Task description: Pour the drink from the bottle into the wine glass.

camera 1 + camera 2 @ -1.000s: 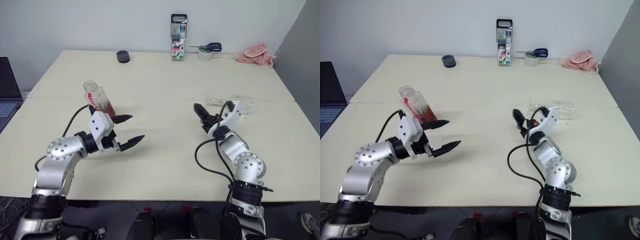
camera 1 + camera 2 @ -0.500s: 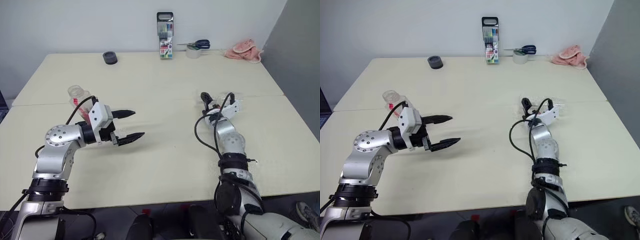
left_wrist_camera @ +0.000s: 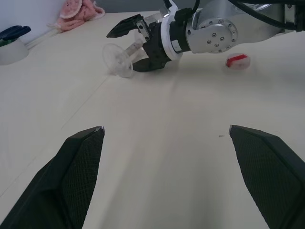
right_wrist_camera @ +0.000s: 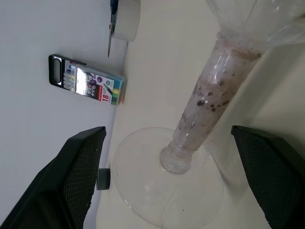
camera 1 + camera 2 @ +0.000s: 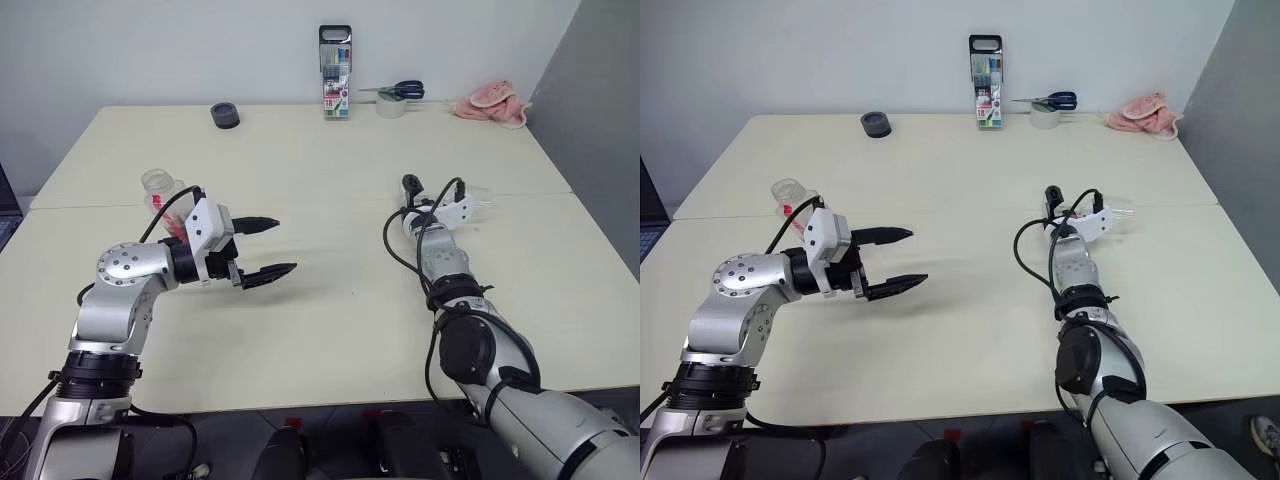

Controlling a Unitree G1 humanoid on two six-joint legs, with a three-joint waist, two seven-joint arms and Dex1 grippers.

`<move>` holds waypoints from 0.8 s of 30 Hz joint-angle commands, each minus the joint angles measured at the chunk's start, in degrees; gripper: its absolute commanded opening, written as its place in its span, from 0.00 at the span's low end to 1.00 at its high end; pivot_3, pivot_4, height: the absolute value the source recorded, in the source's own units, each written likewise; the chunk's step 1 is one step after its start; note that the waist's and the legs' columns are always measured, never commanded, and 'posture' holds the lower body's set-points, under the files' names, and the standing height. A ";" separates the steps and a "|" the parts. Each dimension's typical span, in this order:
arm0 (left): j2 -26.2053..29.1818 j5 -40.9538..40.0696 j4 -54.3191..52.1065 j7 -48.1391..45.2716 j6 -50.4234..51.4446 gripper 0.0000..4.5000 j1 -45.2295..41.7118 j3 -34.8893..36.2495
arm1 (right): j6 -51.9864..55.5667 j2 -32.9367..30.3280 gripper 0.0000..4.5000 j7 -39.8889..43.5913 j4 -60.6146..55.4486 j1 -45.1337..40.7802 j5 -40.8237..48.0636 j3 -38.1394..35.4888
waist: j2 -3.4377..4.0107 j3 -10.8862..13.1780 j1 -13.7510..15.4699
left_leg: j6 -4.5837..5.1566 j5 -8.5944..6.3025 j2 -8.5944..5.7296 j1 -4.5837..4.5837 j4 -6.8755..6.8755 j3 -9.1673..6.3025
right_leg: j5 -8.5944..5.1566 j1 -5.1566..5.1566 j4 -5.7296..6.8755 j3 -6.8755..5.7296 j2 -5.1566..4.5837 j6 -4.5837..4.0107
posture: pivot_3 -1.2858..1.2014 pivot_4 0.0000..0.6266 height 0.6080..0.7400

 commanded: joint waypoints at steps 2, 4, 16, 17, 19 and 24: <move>0.26 -0.44 -2.87 0.78 1.05 0.99 -1.85 -0.02 | -4.63 -2.34 1.00 -0.22 4.73 -2.01 0.00 -2.98 | 0.00 0.00 0.28 | 0.00 0.00 0.00 0.00 0.01 0.00 | 0.00 0.01 0.00 0.00 0.00 0.00 | 0.52 0.24 1.00; 0.19 -0.42 -3.33 1.08 1.55 1.00 -2.06 -0.23 | -5.60 -2.76 0.88 -0.38 6.21 -2.49 0.11 -3.87 | 0.00 0.00 0.47 | 0.00 0.00 -0.01 0.00 0.02 -0.01 | 0.00 0.02 0.00 0.00 0.00 0.00 | 0.52 0.24 1.00; -0.43 -0.45 -6.63 3.09 4.11 1.00 -1.88 -0.34 | -3.58 -3.07 0.03 3.67 8.33 -3.44 -1.11 -5.04 | 0.00 -0.01 0.51 | 0.02 0.02 -0.01 0.02 0.02 -0.01 | 0.00 0.05 0.00 -0.01 -0.01 0.00 | 0.52 0.24 1.00; -0.42 -0.46 -6.86 3.28 4.27 1.00 -1.75 -0.27 | -2.54 -3.00 0.03 4.56 7.99 -3.35 -2.30 -3.69 | 0.00 -0.01 0.44 | 0.03 0.02 -0.01 0.01 0.02 -0.03 | 0.00 0.05 0.00 -0.02 -0.01 0.00 | 0.52 0.24 1.00; -0.37 -0.53 -7.52 3.77 4.54 1.00 -1.15 -0.10 | -1.61 -2.69 0.03 7.18 6.39 -2.64 -6.49 0.80 | 0.00 -0.01 0.32 | 0.03 0.02 0.00 0.01 -0.01 0.01 | 0.00 0.03 -0.01 0.01 0.00 0.00 | 0.52 0.24 1.00; -0.37 -0.81 -8.77 5.00 5.34 1.00 1.12 0.70 | -6.00 -1.79 0.03 13.26 -2.03 4.15 -25.05 19.89 | 0.00 0.00 -0.08 | 0.01 0.03 0.01 0.01 -0.05 0.04 | 0.00 -0.04 0.00 0.05 0.00 0.00 | 0.52 0.24 1.00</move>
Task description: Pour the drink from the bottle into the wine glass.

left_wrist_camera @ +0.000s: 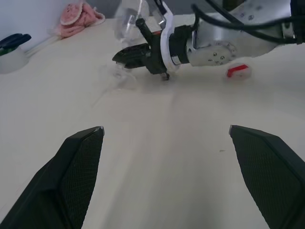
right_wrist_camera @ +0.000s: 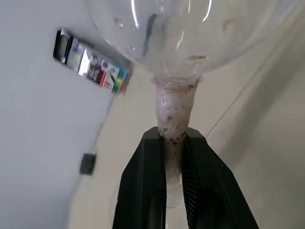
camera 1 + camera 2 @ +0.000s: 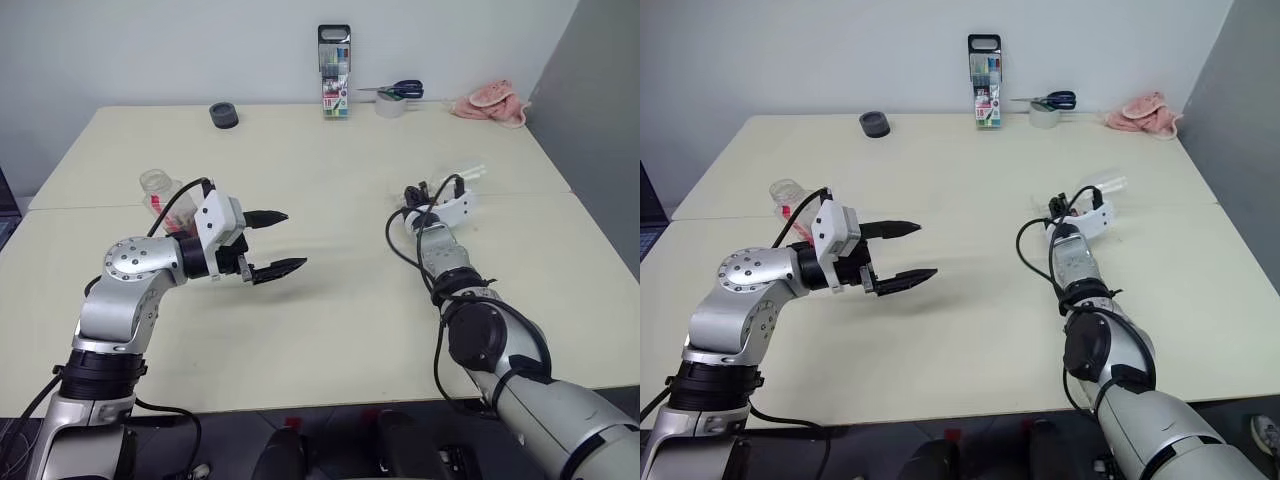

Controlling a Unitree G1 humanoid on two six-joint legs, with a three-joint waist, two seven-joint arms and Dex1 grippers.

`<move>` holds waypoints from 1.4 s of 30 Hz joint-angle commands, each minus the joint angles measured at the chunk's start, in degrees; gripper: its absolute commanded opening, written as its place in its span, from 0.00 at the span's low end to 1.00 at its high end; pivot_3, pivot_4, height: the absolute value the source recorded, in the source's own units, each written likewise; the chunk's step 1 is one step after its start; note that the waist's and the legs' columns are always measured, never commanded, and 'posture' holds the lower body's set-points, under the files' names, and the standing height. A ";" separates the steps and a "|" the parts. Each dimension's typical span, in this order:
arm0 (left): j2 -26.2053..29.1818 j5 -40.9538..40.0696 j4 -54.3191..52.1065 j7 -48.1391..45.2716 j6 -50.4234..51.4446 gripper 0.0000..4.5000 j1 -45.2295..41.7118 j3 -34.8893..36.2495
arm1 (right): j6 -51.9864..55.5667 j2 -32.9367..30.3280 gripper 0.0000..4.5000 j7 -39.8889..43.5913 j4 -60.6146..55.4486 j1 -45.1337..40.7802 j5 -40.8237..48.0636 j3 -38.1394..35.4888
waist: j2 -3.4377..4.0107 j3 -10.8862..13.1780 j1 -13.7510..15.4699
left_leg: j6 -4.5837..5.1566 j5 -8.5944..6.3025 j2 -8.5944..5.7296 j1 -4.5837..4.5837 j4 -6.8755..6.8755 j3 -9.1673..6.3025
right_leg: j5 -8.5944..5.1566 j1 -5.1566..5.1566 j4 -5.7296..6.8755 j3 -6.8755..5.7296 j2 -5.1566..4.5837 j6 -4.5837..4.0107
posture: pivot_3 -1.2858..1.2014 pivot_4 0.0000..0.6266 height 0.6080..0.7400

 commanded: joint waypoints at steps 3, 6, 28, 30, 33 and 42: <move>0.07 -0.77 -2.12 2.37 0.42 1.00 2.81 2.10 | -9.10 0.21 0.03 5.24 -11.29 10.48 -23.36 22.71 | 0.00 -0.01 -0.27 | -0.02 0.01 0.00 0.00 -0.01 -0.02 | 0.00 -0.02 0.00 -0.01 0.00 0.00 | 0.52 0.24 1.00; 0.73 -0.06 -1.28 3.55 -0.47 1.00 5.30 3.31 | -11.91 -0.57 0.03 6.02 -13.36 16.34 -29.86 29.09 | -0.01 -0.02 -0.33 | -0.03 0.01 0.00 0.01 0.01 -0.03 | 0.00 -0.02 0.00 -0.01 0.00 0.00 | 0.52 0.24 1.00; 2.44 -3.75 -9.11 11.92 3.13 1.00 20.98 16.42 | -19.43 8.02 0.03 15.78 -8.35 10.68 -34.10 35.17 | -0.03 -0.03 1.14 | -0.01 0.00 -0.06 0.05 0.05 -0.20 | 0.03 0.07 -0.05 -0.13 -0.08 -0.05 | 0.52 0.24 1.00; 2.53 -4.00 -9.32 12.16 3.21 1.00 20.51 16.82 | -19.97 8.01 0.03 15.79 -7.22 10.45 -34.62 35.31 | -0.02 -0.02 1.24 | -0.01 0.00 -0.07 0.02 0.05 -0.19 | 0.03 0.07 -0.06 -0.13 -0.09 -0.05 | 0.52 0.24 1.00; 2.68 -4.79 -10.21 12.58 3.99 1.00 19.59 17.19 | -20.42 7.87 0.03 15.88 -6.29 10.29 -34.83 35.02 | -0.02 -0.02 1.15 | -0.02 0.00 0.00 0.04 0.02 -0.18 | 0.03 0.04 -0.05 -0.13 -0.04 -0.05 | 0.52 0.24 1.00; 3.98 -5.96 -10.10 12.99 5.04 1.00 13.49 16.83 | -20.01 7.62 0.03 16.81 -5.76 10.27 -34.42 33.90 | -0.03 -0.03 0.98 | -0.02 0.00 0.02 0.04 0.02 -0.20 | 0.04 0.04 -0.03 -0.15 0.00 -0.07 | 0.52 0.24 1.00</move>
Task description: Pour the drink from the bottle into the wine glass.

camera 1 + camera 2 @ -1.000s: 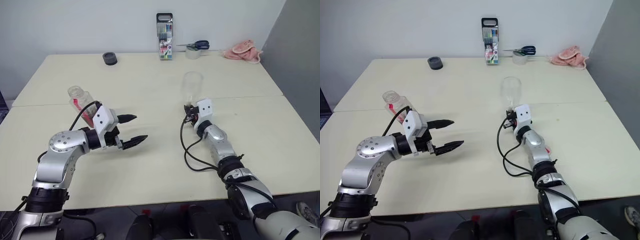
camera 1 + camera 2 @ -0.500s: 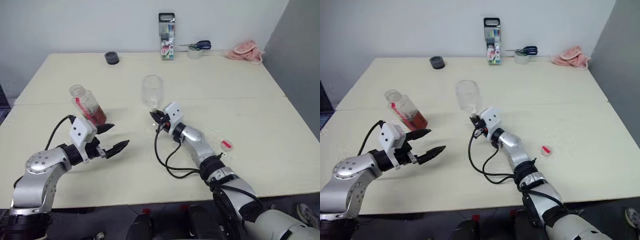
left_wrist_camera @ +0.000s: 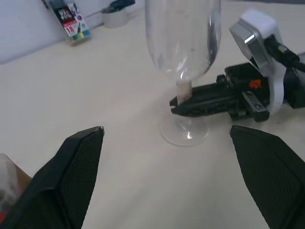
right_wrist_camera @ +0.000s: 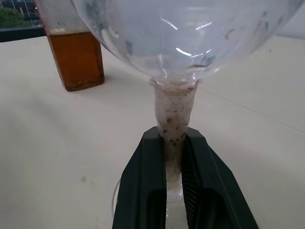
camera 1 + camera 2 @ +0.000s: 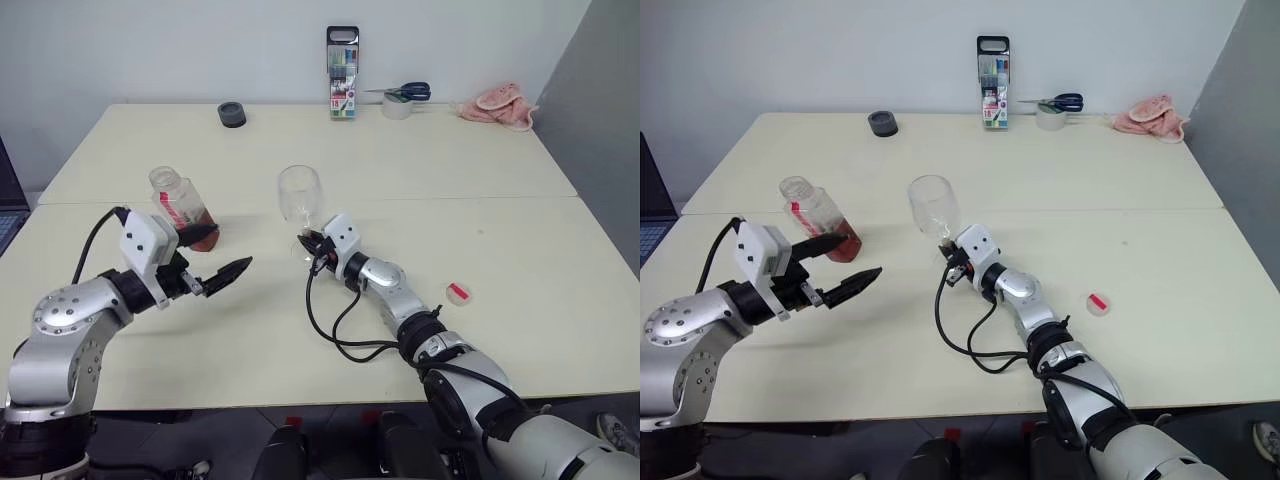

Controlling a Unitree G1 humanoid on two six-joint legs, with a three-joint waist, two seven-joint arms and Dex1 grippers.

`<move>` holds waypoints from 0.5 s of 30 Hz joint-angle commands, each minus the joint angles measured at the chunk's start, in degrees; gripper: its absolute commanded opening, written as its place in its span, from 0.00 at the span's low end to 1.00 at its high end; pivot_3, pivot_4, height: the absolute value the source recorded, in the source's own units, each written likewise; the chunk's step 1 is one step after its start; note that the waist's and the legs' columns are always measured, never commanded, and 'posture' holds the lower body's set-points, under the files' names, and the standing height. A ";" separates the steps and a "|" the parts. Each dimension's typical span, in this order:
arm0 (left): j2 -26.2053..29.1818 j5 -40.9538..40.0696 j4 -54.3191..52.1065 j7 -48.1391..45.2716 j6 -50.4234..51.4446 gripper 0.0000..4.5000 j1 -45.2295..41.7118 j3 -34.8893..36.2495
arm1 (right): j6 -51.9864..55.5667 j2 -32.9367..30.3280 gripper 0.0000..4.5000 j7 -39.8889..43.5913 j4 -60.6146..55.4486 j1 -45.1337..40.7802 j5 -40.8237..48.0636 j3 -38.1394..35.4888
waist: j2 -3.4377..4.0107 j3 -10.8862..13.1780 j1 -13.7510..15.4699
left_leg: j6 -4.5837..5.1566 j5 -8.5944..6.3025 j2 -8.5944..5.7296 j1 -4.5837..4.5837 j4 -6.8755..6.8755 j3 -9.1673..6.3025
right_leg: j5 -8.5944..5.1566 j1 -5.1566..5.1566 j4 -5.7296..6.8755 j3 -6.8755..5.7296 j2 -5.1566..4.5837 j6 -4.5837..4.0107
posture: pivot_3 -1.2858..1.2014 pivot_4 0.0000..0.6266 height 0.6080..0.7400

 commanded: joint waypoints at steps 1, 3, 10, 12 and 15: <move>1.33 -0.69 -0.41 0.13 -0.47 1.00 -2.57 1.13 | -0.34 0.15 0.11 0.91 -0.55 -0.85 0.94 -0.88 | 0.00 0.00 -0.10 | 0.00 0.00 0.00 0.01 0.00 0.01 | 0.00 0.00 0.00 0.01 0.00 0.00 | 0.52 0.24 1.00; 1.40 -0.44 0.46 0.11 -0.73 1.00 -3.69 0.81 | -0.19 0.25 0.24 1.35 -0.79 -0.77 1.22 -1.08 | 0.00 0.00 -0.25 | 0.00 0.00 0.00 0.01 -0.01 0.02 | 0.00 0.00 0.00 0.01 0.00 0.00 | 0.52 0.24 1.00; 0.50 -0.44 0.63 0.33 -1.50 1.00 -5.23 -0.11 | 0.05 0.71 0.76 2.54 -1.80 -0.51 1.50 -1.26 | 0.00 0.00 -0.46 | -0.01 0.00 0.01 0.01 -0.01 0.02 | 0.00 -0.01 0.00 0.02 0.01 0.00 | 0.52 0.24 1.00; 0.12 -0.48 0.63 0.51 -1.69 1.00 -5.45 -0.21 | 0.15 0.74 0.93 3.12 -2.13 -0.44 1.57 -1.12 | 0.00 0.00 -0.45 | -0.01 0.00 0.01 0.01 -0.01 0.02 | 0.00 -0.01 0.00 0.02 0.01 0.00 | 0.52 0.24 1.00; -0.48 -0.76 0.45 0.85 -1.95 1.00 -5.69 -0.08 | 0.43 0.47 1.00 4.55 -3.17 0.08 1.54 -0.76 | 0.00 0.00 -0.45 | -0.01 0.00 0.01 0.00 -0.01 0.02 | 0.00 -0.01 0.00 0.02 0.01 0.00 | 0.52 0.24 1.00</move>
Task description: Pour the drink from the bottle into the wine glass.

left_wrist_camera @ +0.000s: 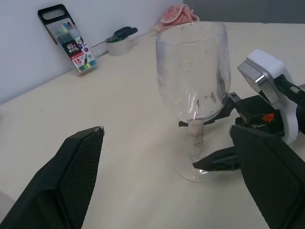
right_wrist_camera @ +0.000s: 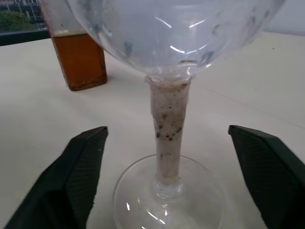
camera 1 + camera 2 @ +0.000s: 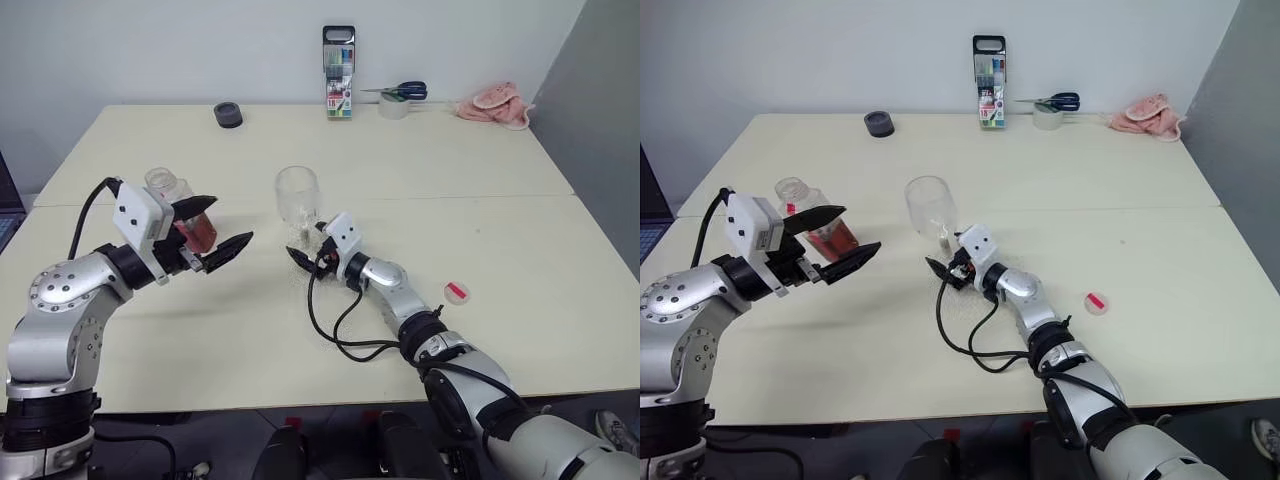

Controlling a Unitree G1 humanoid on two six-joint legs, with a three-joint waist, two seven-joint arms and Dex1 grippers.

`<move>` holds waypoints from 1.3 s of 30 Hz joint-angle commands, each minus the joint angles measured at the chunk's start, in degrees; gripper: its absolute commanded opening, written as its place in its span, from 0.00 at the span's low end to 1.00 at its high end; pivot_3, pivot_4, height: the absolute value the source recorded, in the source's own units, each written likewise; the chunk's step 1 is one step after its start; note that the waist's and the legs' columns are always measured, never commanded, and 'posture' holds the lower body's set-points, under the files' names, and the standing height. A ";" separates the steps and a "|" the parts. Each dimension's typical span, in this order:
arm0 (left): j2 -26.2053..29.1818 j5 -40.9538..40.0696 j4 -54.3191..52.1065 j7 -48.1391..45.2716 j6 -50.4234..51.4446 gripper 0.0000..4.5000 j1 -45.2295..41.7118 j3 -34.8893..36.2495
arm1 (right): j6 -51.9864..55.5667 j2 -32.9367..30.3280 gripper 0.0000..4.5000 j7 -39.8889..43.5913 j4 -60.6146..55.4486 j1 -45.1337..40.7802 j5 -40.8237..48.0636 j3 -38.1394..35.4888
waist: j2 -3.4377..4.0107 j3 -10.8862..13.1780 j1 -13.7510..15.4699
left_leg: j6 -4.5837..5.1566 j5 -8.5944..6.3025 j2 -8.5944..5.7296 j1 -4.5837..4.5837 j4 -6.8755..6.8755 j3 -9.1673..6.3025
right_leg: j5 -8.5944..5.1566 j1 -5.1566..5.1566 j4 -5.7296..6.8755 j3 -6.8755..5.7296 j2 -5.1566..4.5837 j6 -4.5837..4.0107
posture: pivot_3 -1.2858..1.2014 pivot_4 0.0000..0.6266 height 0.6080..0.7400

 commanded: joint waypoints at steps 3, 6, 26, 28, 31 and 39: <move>-0.83 -1.05 -1.70 0.99 -1.44 1.00 -0.89 1.21 | 0.07 -0.80 1.00 3.26 -5.53 1.61 0.72 0.53 | 0.00 0.00 0.02 | 0.00 0.00 0.00 0.00 0.00 -0.01 | 0.00 0.00 0.00 0.00 0.00 0.00 | 0.52 0.24 1.00; -1.53 -1.83 -2.62 1.49 -1.29 1.00 -0.55 1.69 | 0.83 -2.91 1.00 5.16 -11.75 5.09 0.29 1.79 | 0.00 0.00 0.11 | 0.00 0.00 0.00 -0.02 0.01 -0.02 | 0.00 0.00 -0.01 -0.01 -0.01 0.00 | 0.52 0.24 1.00; -12.78 9.02 5.19 15.74 -16.67 1.00 14.59 4.57 | 33.74 -27.14 1.00 18.09 -77.20 31.32 8.75 8.33 | -0.02 -0.01 0.62 | 0.02 -0.01 0.09 -0.04 0.02 -0.10 | -0.01 0.03 -0.07 -0.06 -0.06 0.01 | 0.52 0.24 1.00; -14.02 9.07 6.66 17.68 -17.15 1.00 15.25 5.37 | 35.72 -28.26 1.00 18.67 -79.47 31.68 10.19 8.58 | -0.04 -0.01 1.23 | 0.02 -0.01 0.02 -0.07 0.05 -0.11 | -0.01 0.05 -0.09 -0.08 -0.05 0.02 | 0.52 0.24 1.00; -15.01 9.70 9.16 20.29 -17.62 1.00 15.71 6.21 | 38.21 -29.60 1.00 19.54 -81.46 31.59 12.17 8.71 | -0.06 -0.02 1.89 | 0.02 -0.01 -0.02 -0.06 0.08 -0.10 | -0.01 0.08 -0.11 -0.09 -0.07 0.03 | 0.52 0.24 1.00; -12.63 9.21 12.86 19.67 -15.52 1.00 12.14 5.57 | 41.26 -30.76 1.00 18.79 -83.54 30.07 13.45 9.34 | -0.09 -0.04 2.61 | 0.01 -0.01 -0.01 -0.08 0.07 -0.13 | -0.01 0.09 -0.14 -0.15 -0.06 0.03 | 0.52 0.24 1.00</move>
